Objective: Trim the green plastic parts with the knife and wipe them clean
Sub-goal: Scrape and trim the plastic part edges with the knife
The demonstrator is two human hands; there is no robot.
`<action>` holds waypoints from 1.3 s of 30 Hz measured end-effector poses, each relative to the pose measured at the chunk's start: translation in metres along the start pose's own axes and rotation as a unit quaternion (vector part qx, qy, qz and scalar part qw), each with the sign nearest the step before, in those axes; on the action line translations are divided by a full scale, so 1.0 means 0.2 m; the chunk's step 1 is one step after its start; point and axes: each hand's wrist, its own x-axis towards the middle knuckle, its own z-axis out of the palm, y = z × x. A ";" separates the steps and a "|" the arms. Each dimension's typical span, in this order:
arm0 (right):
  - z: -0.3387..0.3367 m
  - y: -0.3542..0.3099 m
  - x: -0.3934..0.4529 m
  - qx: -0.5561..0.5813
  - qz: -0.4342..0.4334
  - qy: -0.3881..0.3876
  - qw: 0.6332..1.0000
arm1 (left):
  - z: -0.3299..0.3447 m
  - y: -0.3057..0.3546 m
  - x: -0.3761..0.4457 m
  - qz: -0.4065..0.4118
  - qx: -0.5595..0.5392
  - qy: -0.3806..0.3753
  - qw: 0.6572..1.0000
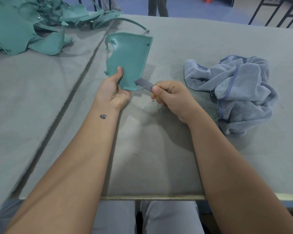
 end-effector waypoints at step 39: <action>-0.06 0.03 0.02 0.172 0.012 0.034 0.984 | -0.03 -0.03 -0.01 0.008 0.226 0.006 0.974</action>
